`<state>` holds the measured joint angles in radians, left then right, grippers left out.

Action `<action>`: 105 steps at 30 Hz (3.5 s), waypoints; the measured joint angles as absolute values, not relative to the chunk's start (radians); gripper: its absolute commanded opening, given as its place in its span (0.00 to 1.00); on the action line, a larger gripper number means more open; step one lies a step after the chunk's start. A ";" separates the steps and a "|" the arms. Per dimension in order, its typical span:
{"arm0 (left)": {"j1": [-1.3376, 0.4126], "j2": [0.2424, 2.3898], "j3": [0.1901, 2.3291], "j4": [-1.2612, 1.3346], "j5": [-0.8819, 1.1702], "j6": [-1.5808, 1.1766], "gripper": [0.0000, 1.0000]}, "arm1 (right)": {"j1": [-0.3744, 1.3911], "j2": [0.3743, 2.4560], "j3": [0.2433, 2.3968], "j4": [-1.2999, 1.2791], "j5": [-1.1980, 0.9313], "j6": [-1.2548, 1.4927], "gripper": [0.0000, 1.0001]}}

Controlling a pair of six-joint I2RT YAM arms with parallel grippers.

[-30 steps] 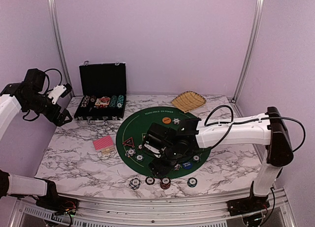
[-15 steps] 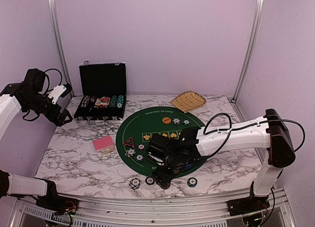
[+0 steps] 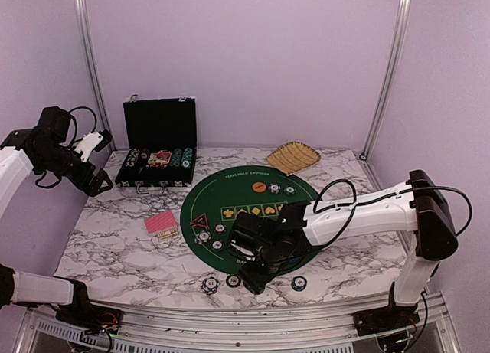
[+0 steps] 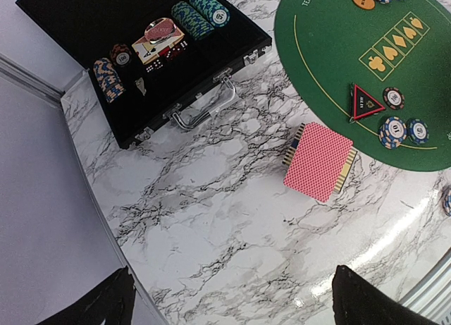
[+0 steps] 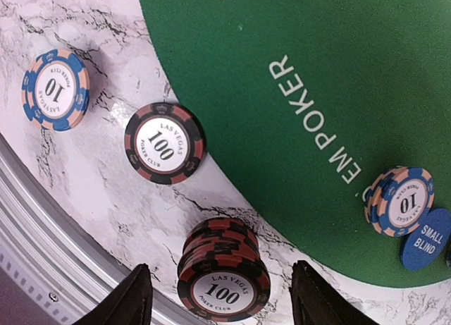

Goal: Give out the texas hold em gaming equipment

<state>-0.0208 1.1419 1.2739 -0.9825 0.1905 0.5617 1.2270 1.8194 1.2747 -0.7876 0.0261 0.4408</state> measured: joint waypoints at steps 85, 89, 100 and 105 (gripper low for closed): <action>-0.021 1.142 1.274 -0.982 0.170 0.562 0.99 | 0.639 2.519 2.222 -0.846 0.035 0.227 0.18; -0.021 1.142 1.274 -0.982 0.160 0.562 0.99 | 0.632 2.545 2.263 -0.847 0.035 0.227 0.19; -0.021 1.142 1.274 -0.982 0.156 0.562 0.99 | 0.630 2.546 2.254 -0.827 0.031 0.226 0.50; -0.021 1.142 1.274 -0.983 0.156 0.562 0.99 | 0.636 2.541 2.247 -0.820 0.034 0.223 0.62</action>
<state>-0.0208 1.1416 1.2743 -0.9833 0.1562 0.5625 0.6357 2.5412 2.2467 -0.8196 0.0338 0.2226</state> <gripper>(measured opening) 0.989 0.580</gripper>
